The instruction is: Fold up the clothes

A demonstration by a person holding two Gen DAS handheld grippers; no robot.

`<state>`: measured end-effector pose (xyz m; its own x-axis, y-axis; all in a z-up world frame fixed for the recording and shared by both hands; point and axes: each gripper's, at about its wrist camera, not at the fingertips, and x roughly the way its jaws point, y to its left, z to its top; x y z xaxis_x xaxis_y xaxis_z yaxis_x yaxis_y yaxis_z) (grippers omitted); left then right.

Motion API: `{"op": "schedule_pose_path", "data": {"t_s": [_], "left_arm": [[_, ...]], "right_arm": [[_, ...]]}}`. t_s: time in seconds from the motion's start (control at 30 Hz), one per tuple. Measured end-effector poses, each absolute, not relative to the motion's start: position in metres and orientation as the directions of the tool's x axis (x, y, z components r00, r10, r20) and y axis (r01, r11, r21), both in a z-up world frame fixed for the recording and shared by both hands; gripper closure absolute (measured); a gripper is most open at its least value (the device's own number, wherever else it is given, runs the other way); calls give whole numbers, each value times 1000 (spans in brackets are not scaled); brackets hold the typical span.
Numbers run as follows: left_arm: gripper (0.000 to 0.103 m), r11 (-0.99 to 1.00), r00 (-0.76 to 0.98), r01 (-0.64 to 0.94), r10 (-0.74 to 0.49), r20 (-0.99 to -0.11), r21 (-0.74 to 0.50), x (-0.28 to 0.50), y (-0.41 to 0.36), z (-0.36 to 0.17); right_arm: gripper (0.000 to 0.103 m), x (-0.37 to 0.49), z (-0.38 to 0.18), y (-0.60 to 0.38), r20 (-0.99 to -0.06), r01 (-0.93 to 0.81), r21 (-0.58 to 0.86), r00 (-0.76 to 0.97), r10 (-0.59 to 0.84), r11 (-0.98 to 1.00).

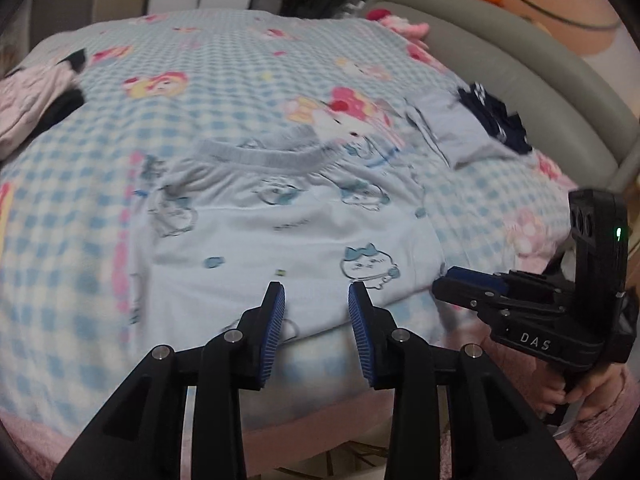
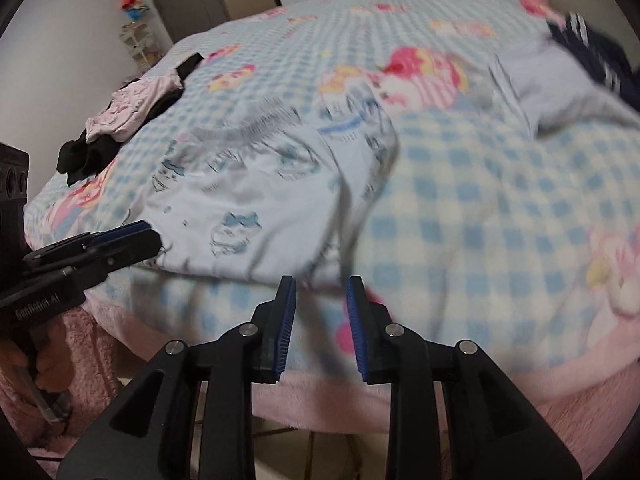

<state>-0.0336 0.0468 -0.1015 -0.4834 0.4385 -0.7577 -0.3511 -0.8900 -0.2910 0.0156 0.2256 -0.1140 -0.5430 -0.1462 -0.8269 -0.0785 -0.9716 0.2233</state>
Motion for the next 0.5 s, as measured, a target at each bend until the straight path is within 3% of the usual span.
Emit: {"op": "schedule_pose_path", "data": {"t_s": [0.23,0.5], "left_arm": [[68,-858,-409,-405,478,-777,-315,-36,80,-109],[68,-877,-350,-366,440,-827,-312,-45,89,-126]], "right_arm": [[77,20,-110,234,-791,-71,270,-585,-179,-960],[80,6,-119,231,-828,-72,173,-550,-105,-982]]}}
